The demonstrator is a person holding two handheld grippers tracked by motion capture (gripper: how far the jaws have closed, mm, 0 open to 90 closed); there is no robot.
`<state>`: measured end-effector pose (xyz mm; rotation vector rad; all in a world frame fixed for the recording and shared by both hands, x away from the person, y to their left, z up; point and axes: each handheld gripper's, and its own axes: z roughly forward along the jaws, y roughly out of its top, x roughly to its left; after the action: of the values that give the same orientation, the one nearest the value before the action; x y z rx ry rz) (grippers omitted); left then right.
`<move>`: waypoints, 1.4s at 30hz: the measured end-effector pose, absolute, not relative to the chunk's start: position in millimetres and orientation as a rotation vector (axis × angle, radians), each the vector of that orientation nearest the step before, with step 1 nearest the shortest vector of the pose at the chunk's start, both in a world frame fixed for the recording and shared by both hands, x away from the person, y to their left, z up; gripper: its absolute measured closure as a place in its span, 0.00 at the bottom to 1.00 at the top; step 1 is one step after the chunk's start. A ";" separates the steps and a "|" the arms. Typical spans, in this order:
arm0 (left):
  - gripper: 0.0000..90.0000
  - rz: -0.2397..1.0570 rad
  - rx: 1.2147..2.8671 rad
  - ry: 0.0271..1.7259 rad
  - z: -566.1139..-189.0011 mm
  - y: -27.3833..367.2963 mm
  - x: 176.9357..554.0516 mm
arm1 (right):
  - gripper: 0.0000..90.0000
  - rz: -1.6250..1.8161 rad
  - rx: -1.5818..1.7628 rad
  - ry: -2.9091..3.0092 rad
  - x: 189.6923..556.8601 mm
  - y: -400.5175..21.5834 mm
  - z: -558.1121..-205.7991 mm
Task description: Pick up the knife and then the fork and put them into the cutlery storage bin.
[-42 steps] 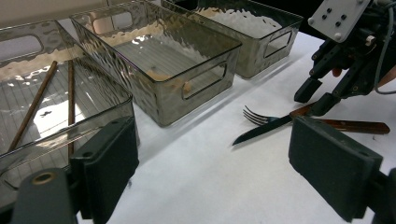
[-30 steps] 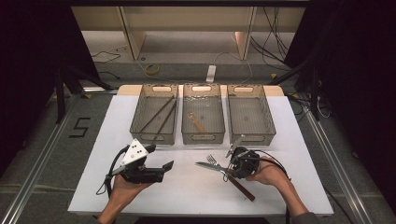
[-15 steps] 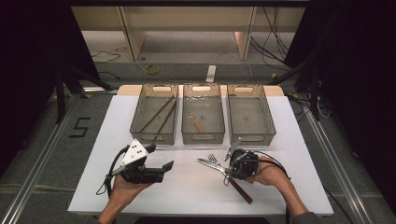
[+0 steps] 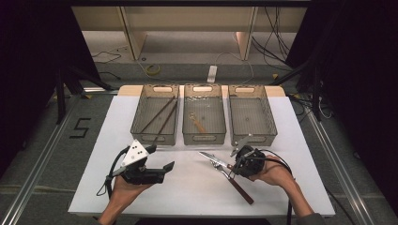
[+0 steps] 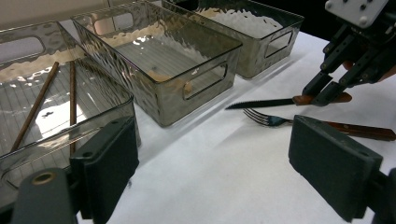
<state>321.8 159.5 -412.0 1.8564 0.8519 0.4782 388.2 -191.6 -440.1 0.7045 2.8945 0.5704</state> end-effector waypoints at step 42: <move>0.17 0.460 1.819 0.858 -411.4 162.5 322.1 | 0.86 0.985 0.965 2.599 417.3 -220.5 -388.3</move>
<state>322.1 162.5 -411.4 1.8188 0.8584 0.4596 417.3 -220.5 -388.3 0.9646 2.5989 0.9855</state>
